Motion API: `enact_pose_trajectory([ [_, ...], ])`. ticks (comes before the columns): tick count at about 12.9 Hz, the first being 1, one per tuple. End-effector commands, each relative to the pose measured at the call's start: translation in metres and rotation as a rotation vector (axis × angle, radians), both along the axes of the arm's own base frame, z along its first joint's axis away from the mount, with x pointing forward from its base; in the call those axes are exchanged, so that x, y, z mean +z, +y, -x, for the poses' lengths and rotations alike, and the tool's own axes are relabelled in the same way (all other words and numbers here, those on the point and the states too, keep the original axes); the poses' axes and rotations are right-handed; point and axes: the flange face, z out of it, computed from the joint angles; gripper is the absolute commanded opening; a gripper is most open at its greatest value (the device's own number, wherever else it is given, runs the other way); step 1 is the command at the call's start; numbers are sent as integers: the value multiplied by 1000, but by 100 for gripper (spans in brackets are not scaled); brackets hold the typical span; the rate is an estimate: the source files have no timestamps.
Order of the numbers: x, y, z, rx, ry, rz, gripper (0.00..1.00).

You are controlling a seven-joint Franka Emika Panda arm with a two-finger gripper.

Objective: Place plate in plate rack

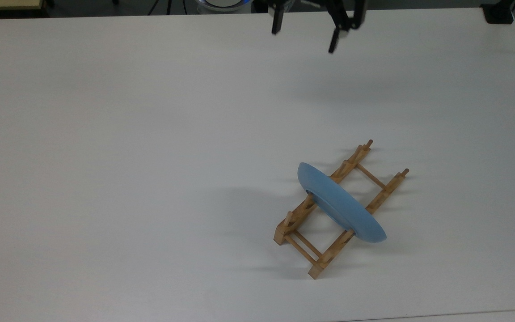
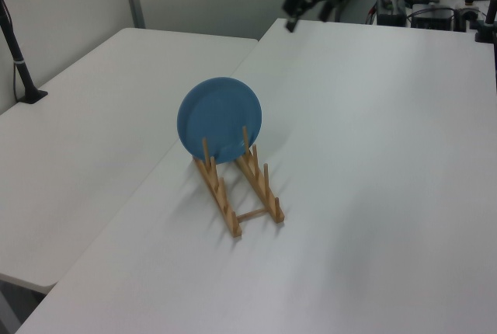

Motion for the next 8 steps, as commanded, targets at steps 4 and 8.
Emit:
enact_pose_trajectory([
  [4, -12, -96, 39, -46, 263, -196, 100],
  [8, -12, -140, 37, 141, 266, -197, 100],
])
